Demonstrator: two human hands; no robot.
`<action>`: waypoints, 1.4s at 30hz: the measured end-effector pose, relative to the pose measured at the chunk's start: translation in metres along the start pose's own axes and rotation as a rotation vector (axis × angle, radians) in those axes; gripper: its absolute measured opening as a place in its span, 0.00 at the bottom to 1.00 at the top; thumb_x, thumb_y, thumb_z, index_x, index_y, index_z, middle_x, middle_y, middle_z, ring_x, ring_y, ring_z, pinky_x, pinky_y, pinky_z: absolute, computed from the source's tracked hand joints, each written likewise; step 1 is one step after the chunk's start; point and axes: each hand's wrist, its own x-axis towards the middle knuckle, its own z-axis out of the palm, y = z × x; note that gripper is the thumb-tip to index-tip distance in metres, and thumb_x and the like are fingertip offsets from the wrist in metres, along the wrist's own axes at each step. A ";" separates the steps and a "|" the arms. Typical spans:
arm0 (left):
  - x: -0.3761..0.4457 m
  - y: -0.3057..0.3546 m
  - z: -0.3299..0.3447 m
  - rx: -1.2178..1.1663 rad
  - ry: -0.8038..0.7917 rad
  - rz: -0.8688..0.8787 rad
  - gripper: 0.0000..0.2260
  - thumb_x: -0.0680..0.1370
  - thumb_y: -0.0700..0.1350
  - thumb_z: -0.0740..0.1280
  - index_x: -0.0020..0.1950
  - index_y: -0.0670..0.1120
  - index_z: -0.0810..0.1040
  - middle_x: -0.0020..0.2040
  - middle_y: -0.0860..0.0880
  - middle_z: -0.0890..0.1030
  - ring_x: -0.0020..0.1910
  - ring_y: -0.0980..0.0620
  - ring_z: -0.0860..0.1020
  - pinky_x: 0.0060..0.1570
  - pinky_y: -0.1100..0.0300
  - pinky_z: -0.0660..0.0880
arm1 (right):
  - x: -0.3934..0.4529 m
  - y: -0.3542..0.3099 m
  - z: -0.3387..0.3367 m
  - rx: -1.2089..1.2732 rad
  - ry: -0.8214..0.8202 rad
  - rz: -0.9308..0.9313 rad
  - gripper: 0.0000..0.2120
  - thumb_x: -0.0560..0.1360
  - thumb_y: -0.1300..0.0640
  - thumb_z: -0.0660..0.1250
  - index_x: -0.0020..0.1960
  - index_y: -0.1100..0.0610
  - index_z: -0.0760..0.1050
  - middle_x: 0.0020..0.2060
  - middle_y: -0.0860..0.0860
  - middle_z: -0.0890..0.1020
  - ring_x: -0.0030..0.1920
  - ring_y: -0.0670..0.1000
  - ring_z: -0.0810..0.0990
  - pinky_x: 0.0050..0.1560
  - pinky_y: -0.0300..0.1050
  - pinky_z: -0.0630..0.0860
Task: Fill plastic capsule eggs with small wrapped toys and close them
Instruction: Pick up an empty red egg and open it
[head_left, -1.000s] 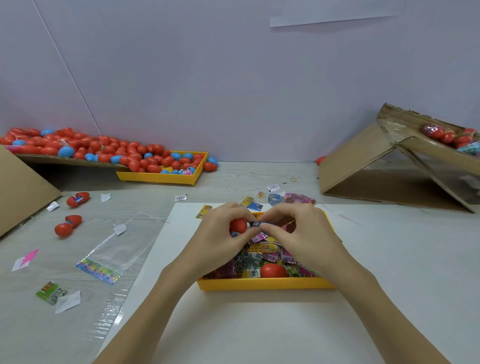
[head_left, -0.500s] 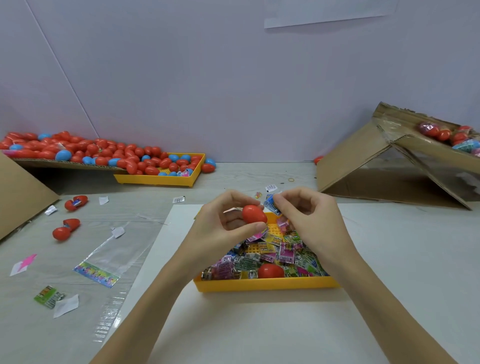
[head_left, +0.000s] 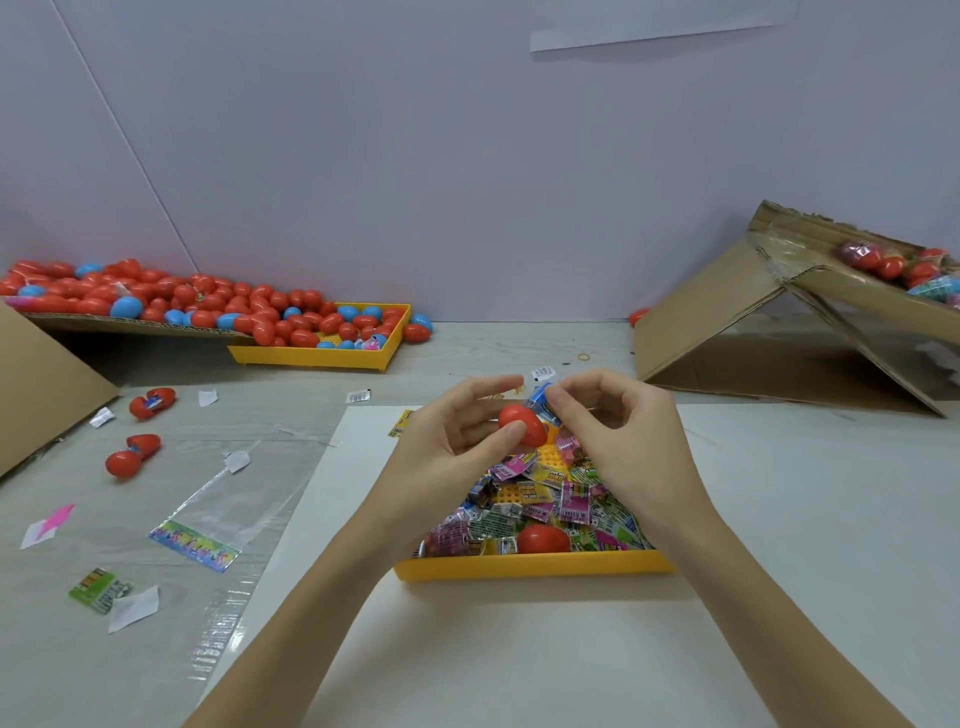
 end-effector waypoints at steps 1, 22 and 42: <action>0.000 0.000 0.000 0.002 -0.004 0.000 0.18 0.80 0.43 0.71 0.68 0.54 0.78 0.56 0.55 0.86 0.55 0.53 0.86 0.54 0.61 0.81 | 0.000 0.000 0.000 -0.007 -0.009 0.000 0.06 0.78 0.49 0.72 0.51 0.51 0.84 0.43 0.45 0.87 0.46 0.44 0.85 0.48 0.41 0.84; 0.001 0.000 -0.006 -0.058 0.012 -0.004 0.15 0.78 0.48 0.72 0.64 0.51 0.82 0.58 0.53 0.86 0.56 0.50 0.85 0.55 0.57 0.82 | -0.001 -0.004 -0.001 -0.026 -0.121 -0.001 0.05 0.78 0.50 0.73 0.53 0.49 0.86 0.43 0.44 0.88 0.46 0.43 0.86 0.48 0.38 0.83; 0.003 -0.006 -0.005 0.006 0.094 0.120 0.15 0.78 0.43 0.74 0.64 0.53 0.82 0.58 0.55 0.85 0.62 0.55 0.82 0.58 0.60 0.81 | -0.001 0.000 -0.001 0.151 -0.233 0.163 0.13 0.72 0.52 0.79 0.56 0.49 0.84 0.49 0.46 0.88 0.51 0.47 0.87 0.57 0.46 0.82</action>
